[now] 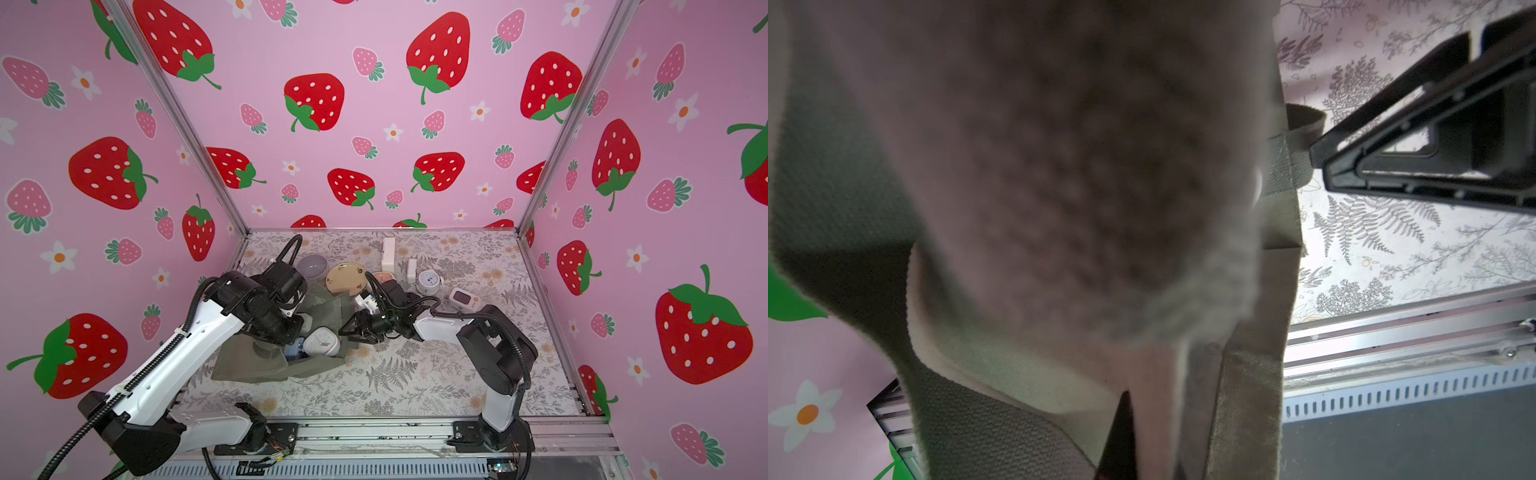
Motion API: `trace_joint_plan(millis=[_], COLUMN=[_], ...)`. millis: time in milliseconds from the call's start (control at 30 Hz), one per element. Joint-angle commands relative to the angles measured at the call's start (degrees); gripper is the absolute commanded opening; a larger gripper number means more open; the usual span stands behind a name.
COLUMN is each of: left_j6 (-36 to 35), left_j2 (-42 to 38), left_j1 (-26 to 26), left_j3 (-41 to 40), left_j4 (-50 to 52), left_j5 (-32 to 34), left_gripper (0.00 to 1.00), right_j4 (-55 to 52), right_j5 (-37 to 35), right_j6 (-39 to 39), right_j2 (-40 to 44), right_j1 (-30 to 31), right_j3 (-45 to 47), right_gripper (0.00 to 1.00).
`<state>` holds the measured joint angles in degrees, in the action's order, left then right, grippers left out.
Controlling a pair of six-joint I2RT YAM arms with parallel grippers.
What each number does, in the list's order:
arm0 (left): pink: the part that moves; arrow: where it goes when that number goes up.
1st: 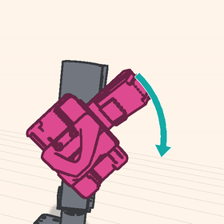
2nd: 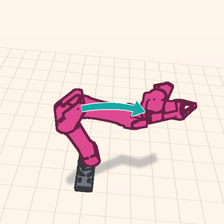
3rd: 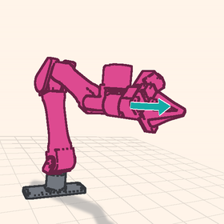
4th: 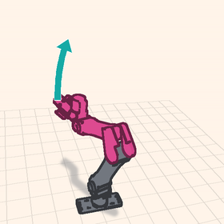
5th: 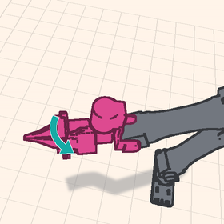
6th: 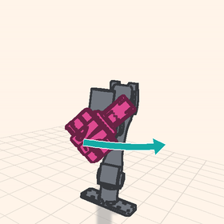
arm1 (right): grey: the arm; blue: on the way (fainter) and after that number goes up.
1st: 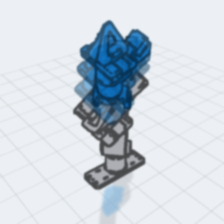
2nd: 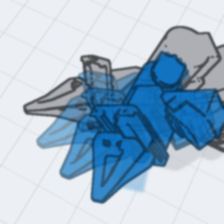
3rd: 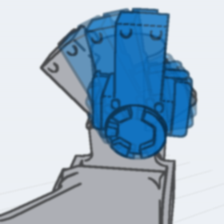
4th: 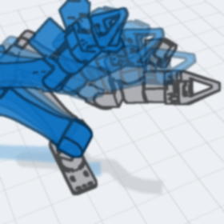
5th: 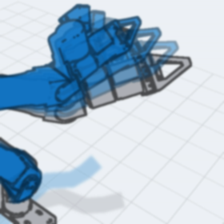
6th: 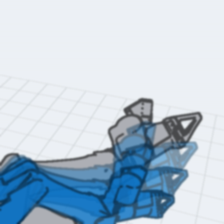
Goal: Put the alarm clock into the canvas bag
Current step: Adjust the alarm at the canvas bag, then pick up the alarm from the center of the board.
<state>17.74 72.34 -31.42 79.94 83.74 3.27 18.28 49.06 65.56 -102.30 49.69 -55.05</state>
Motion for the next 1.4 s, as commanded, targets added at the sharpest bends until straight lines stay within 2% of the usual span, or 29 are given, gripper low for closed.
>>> trace_joint_plan(millis=[0, 200, 467, 667, 767, 833, 967, 1067, 1267, 1367], left_j6=[-0.1, -0.6, -1.7, -2.4, -2.4, -2.6, -3.7, -4.4, -6.0, -6.9], left_j2=[-2.2, -2.4, -1.8, -2.3, -2.8, -3.2, -4.0, -4.5, -6.5, -8.2], left_j1=[-0.5, -0.5, -0.5, -0.5, -0.5, -0.4, 0.0, 0.3, 1.5, 2.8], left_j3=[-0.3, 0.3, 1.5, 0.3, -0.3, -0.1, 0.9, 1.3, 1.1, 0.6], left_j4=[1.6, 1.3, 0.3, -0.2, -0.3, -0.7, -2.4, -3.9, -6.1, -6.7], left_j5=[0.8, 0.1, -0.3, -0.1, 1.1, 2.0, 2.3, 1.4, 1.6, 1.9], left_gripper=[0.0, 0.0, 0.0, 0.0, 0.0, 0.0, 0.0, 0.01, 0.02, 0.02], right_j4=[4.3, 3.0, 5.4, 5.5, 1.2, -5.0, -17.9, -26.2, -38.9, -42.0], right_j5=[-3.1, -4.0, -2.0, -4.5, -6.0, -8.1, -13.2, -18.5, -38.5, -43.8], right_j6=[3.6, 4.8, 6.3, 6.6, 3.5, -0.4, -10.3, -19.4, -36.7, -42.9], right_j2=[-1.7, -6.1, -13.0, -7.4, -0.9, 4.1, 13.8, 18.4, 20.9, 18.0], right_j1=[1.1, 3.5, 7.4, 5.4, 2.5, 0.0, -7.4, -12.7, -18.0, -18.4], right_j3=[0.1, -2.5, -9.5, -5.6, -3.4, -2.2, -1.1, -1.9, -6.0, -7.8], right_gripper=[0.4, 0.3, 0.28, 0.27, 0.34, 0.45, 0.65, 0.74, 1.0, 1.0])
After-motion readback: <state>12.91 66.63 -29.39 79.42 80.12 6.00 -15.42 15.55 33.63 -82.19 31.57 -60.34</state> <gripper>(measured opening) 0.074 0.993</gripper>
